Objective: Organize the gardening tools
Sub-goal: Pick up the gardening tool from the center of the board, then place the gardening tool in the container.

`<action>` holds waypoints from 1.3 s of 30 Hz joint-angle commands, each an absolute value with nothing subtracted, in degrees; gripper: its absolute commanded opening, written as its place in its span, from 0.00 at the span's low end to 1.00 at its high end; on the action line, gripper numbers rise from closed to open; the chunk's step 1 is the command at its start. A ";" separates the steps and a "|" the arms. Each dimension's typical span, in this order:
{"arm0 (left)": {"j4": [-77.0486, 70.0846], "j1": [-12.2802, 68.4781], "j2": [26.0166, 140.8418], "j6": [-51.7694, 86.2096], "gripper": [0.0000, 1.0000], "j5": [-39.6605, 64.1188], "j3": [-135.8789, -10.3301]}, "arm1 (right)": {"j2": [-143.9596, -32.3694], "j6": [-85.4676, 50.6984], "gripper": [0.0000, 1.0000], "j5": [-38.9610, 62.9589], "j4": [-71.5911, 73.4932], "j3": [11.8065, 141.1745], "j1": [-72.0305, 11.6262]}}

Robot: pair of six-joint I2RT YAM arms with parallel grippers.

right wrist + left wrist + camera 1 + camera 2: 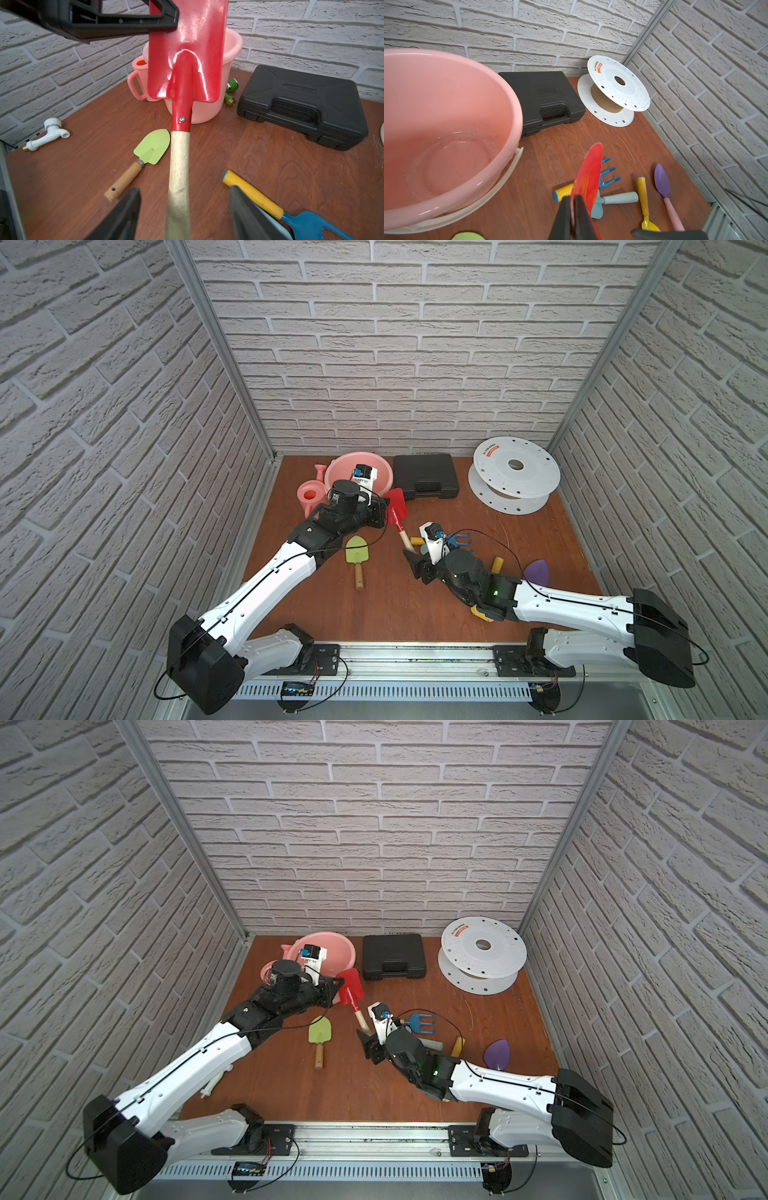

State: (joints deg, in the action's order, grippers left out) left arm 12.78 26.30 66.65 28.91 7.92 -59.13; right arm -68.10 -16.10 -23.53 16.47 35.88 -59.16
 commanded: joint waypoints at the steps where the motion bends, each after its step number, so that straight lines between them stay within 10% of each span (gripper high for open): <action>1: 13.72 24.23 66.40 23.04 0.00 7.06 -64.45 | -65.75 -16.68 0.99 -25.50 17.30 35.13 -59.50; 17: 9.04 9.68 73.96 5.22 0.00 3.11 -77.80 | -64.94 -17.58 1.00 -25.72 16.19 35.06 -59.52; 39: -7.35 -0.84 99.23 7.12 0.00 38.20 -79.91 | -71.48 -18.18 1.00 -25.13 16.87 36.64 -59.50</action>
